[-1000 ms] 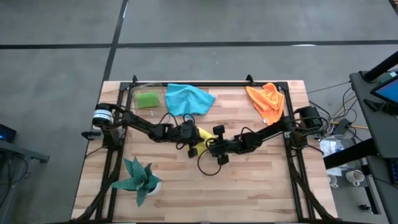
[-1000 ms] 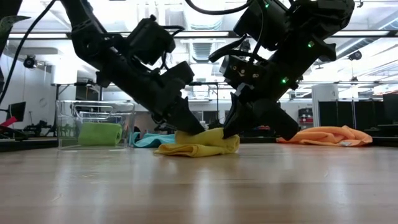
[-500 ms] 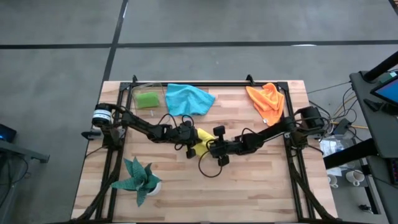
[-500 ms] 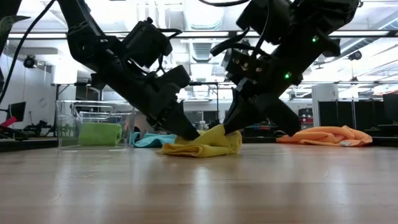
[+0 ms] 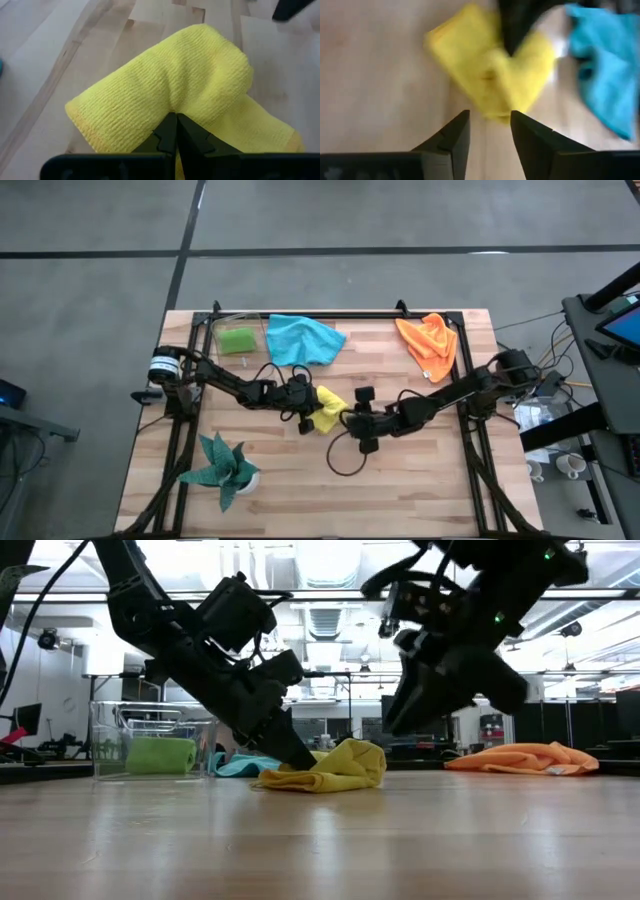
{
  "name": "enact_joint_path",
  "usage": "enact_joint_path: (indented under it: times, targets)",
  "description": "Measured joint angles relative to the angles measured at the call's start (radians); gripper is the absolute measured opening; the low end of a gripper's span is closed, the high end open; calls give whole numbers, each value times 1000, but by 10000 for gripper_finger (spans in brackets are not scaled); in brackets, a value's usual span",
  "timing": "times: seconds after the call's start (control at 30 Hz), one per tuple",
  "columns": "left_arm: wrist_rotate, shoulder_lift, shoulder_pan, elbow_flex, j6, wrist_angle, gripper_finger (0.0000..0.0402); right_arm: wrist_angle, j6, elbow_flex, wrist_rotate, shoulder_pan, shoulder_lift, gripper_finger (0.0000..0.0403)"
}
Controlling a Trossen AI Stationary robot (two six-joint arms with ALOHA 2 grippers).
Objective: Roll microfiber towels into tight, uniform cylinder then place into a basket
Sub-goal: Roll the yellow microfiber towel
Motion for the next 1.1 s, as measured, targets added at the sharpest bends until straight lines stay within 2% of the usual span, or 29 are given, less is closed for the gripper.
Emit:
enact_joint_path:
  times: [0.1,0.23,0.3,0.37,0.57,0.83,1.1]
  targets:
    - [0,0,0,0,0,0,0,209,10,-76,63,-16,-25,122]
    - [1,0,0,0,0,1,0,640,-7,-211,60,-56,-6,53]
    - [1,0,0,0,0,1,0,765,20,-261,57,-79,18,21]
    - [1,0,0,0,0,1,0,856,67,-286,57,-98,46,15]
    - [1,0,0,4,0,3,0,983,136,-288,-38,-111,154,9]
    - [5,0,0,2,-1,3,0,991,175,-221,-172,-109,286,9]
    - [-1,-48,1,-2,40,-28,0,998,186,-198,-172,-110,353,9]
